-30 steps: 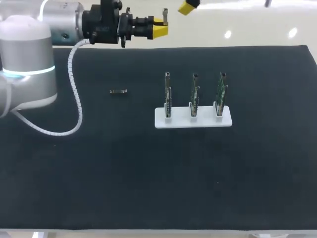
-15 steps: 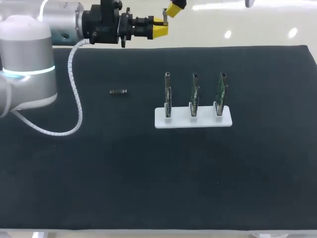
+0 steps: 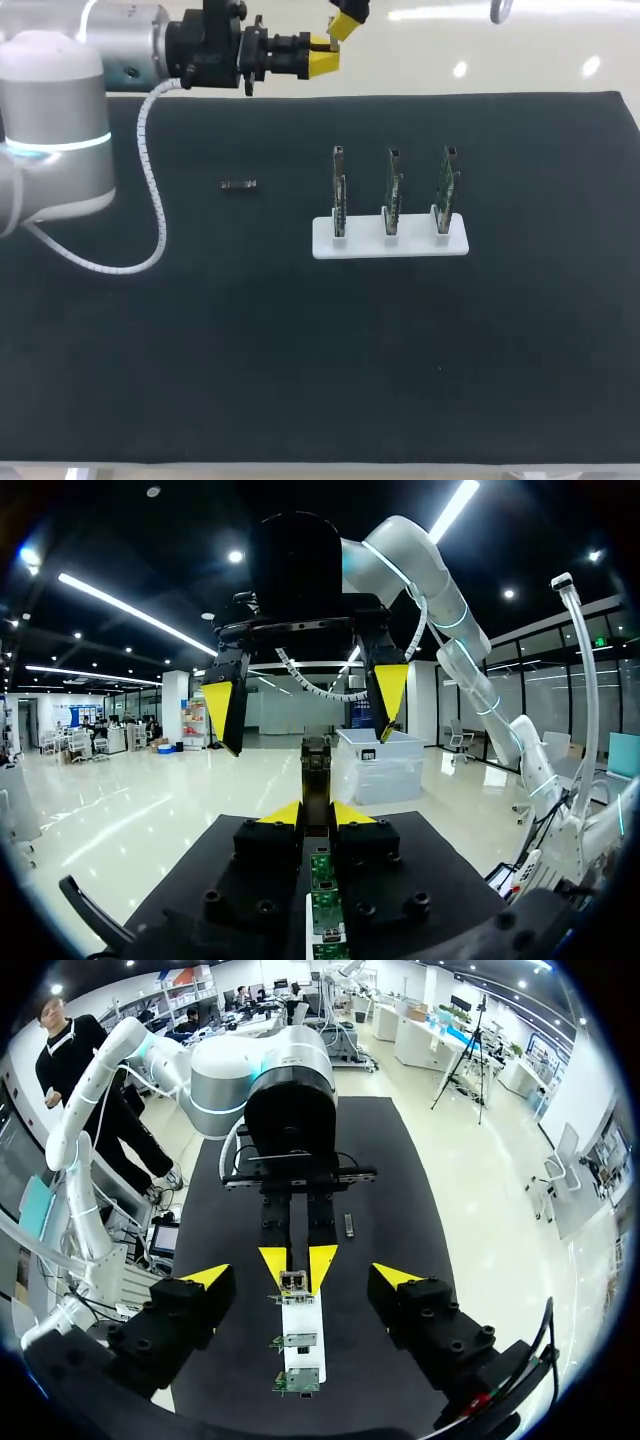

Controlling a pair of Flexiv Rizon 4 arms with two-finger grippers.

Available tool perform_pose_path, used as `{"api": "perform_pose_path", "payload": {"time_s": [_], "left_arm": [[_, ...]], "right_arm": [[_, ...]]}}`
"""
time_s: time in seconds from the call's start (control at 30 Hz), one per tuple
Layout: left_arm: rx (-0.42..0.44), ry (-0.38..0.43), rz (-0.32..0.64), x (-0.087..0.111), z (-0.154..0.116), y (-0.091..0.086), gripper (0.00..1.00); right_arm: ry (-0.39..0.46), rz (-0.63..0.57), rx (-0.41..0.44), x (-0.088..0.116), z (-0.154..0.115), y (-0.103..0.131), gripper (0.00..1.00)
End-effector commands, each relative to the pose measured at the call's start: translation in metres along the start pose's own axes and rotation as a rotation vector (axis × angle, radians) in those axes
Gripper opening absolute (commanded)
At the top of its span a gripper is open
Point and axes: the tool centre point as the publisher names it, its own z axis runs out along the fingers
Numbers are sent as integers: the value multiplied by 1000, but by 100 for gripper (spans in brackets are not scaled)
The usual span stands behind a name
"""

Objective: Pick up the optical module with the left hand, and insert it into the network port with the right hand.

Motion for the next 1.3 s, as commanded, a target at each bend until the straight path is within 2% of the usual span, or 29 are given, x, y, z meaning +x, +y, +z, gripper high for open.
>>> {"api": "perform_pose_path", "payload": {"time_s": [0.03,0.1,0.13,0.17,0.2,0.27,0.33,0.5,0.57,0.6,0.7,0.83,1.13,1.3], "left_arm": [[-5,-2,2,0,0,-2,0],[-5,-2,2,0,0,-2,0],[-5,-2,2,0,0,-2,0],[-5,-2,2,0,0,-2,0],[-5,-2,2,0,0,-2,0],[-5,-2,2,0,0,-2,0],[-5,-2,2,0,0,-2,0],[-5,-2,2,0,0,-2,0],[-5,-2,2,0,0,-2,0],[-5,-2,2,0,0,-2,0],[-5,-2,2,0,0,-2,0],[-5,-2,2,0,0,-2,0],[-5,-2,2,0,0,-2,0],[-5,-2,2,0,0,-2,0]], "right_arm": [[1,7,25,2,1,9,83],[3,13,27,3,2,10,80],[3,14,28,3,2,10,75],[4,17,28,3,3,11,60],[4,18,28,3,4,11,60],[3,20,26,3,5,11,66],[1,20,26,2,5,12,69],[-3,24,26,3,7,13,72],[-5,25,26,4,8,13,66],[-6,26,26,4,8,13,59],[-8,25,26,3,8,12,58],[-5,22,28,2,7,10,42],[-1,8,22,-2,8,5,45],[-1,2,18,-3,9,2,43]]}}
